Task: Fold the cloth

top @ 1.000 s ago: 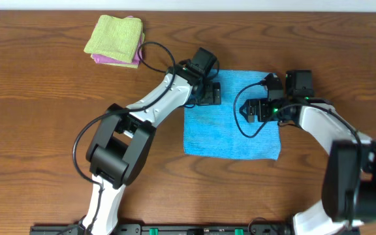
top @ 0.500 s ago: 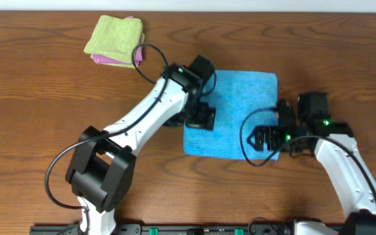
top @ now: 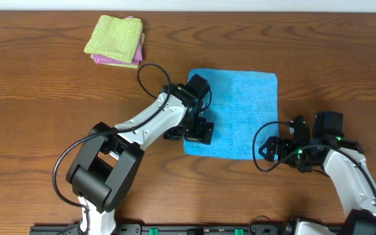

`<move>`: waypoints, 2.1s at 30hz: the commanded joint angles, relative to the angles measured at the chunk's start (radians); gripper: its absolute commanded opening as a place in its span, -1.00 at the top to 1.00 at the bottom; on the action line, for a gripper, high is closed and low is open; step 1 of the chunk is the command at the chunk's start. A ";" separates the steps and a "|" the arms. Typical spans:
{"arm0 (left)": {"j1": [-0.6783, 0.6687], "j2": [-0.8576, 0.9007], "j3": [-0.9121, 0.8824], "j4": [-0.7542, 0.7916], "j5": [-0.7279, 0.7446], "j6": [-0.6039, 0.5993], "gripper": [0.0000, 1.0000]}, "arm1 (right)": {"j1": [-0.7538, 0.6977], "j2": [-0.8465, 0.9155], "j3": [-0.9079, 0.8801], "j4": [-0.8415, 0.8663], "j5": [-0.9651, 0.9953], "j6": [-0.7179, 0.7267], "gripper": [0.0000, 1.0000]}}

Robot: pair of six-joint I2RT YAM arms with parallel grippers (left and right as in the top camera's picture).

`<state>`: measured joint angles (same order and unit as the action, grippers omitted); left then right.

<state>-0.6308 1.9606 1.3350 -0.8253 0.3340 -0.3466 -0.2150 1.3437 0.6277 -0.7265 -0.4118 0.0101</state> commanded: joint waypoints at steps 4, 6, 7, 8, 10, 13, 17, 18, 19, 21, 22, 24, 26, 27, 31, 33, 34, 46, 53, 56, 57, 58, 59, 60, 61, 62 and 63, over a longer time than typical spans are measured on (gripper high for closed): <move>-0.006 0.008 -0.060 -0.005 0.026 -0.035 -0.95 | -0.008 -0.012 -0.074 0.040 -0.011 -0.003 -0.99; -0.008 0.008 -0.071 0.004 0.030 -0.035 -0.95 | -0.008 -0.012 -0.074 0.051 -0.011 -0.003 -0.98; -0.010 0.008 -0.072 0.008 0.029 -0.035 -0.96 | -0.008 -0.012 -0.074 0.056 -0.011 -0.003 -0.98; -0.012 0.008 -0.073 0.015 0.030 -0.035 -0.96 | -0.008 -0.012 -0.074 0.063 -0.011 -0.003 -0.99; -0.018 0.008 -0.076 0.037 0.040 -0.038 -0.96 | -0.008 -0.012 -0.074 0.077 -0.011 -0.002 -0.98; -0.033 0.008 -0.092 0.073 0.045 -0.064 -0.96 | -0.008 -0.012 -0.074 0.097 -0.011 0.005 -0.98; -0.054 0.008 -0.128 0.127 0.047 -0.109 -0.98 | -0.008 -0.012 -0.074 0.121 -0.011 0.020 -0.99; -0.055 0.008 -0.131 0.133 0.045 -0.111 -0.98 | -0.008 -0.012 -0.074 0.122 -0.011 0.023 -0.99; -0.056 0.008 -0.132 0.139 0.044 -0.111 -0.99 | -0.008 -0.012 -0.075 0.125 -0.008 0.023 -0.98; -0.057 0.008 -0.132 0.148 0.044 -0.111 -1.00 | -0.008 -0.012 -0.077 0.133 -0.007 0.023 -0.98; -0.057 0.008 -0.132 0.154 0.044 -0.112 -0.91 | -0.008 -0.011 -0.080 0.142 -0.008 0.023 -0.93; -0.057 0.008 -0.132 0.160 0.032 -0.124 -0.90 | -0.008 -0.008 -0.087 0.156 -0.007 0.035 -0.70; -0.057 0.008 -0.132 0.159 0.009 -0.142 -0.91 | -0.008 -0.003 -0.094 0.171 -0.007 0.036 -0.47; -0.057 0.008 -0.132 0.160 -0.002 -0.148 -0.92 | -0.008 -0.001 -0.098 0.177 -0.007 0.038 -0.39; -0.057 0.008 -0.132 0.161 -0.005 -0.148 -0.85 | -0.008 0.001 -0.103 0.180 -0.007 0.042 -0.17; -0.057 0.008 -0.132 0.162 -0.010 -0.148 -0.43 | -0.008 0.001 -0.103 0.181 -0.006 0.042 0.01; -0.057 0.008 -0.132 0.163 -0.019 -0.149 -0.07 | -0.008 0.001 -0.103 0.181 -0.006 0.042 0.07; -0.057 0.008 -0.132 0.168 -0.029 -0.176 0.88 | -0.007 0.001 -0.103 0.174 0.023 0.071 0.97; -0.055 0.008 -0.130 0.173 -0.025 -0.189 0.88 | -0.006 0.001 -0.102 0.177 0.023 0.072 0.97; -0.055 0.008 -0.128 0.173 -0.021 -0.204 0.88 | -0.006 0.001 -0.100 0.190 0.023 0.081 0.97; -0.055 0.008 -0.126 0.173 -0.020 -0.204 0.88 | -0.006 0.001 -0.097 0.193 0.022 0.087 0.97; -0.055 0.008 -0.121 0.171 -0.020 -0.204 0.88 | -0.006 0.000 -0.092 0.193 0.021 0.092 0.97; -0.054 0.007 -0.116 0.169 -0.018 -0.204 0.88 | -0.006 -0.003 -0.086 0.192 0.019 0.095 0.97; -0.054 0.006 -0.108 0.163 -0.019 -0.204 0.88 | -0.006 -0.008 -0.077 0.192 0.018 0.098 0.98; -0.052 0.006 -0.095 0.156 -0.019 -0.203 0.88 | -0.006 -0.016 -0.063 0.187 0.019 0.098 0.97; -0.050 0.006 -0.080 0.148 -0.019 -0.199 0.88 | -0.006 -0.023 -0.052 0.180 0.019 0.098 0.97; -0.047 0.006 -0.064 0.142 -0.019 -0.191 0.88 | -0.006 -0.031 -0.037 0.169 0.019 0.097 0.97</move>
<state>-0.6853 1.9507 1.2297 -0.6697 0.3233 -0.5449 -0.2150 1.3388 0.5438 -0.5537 -0.3958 0.0940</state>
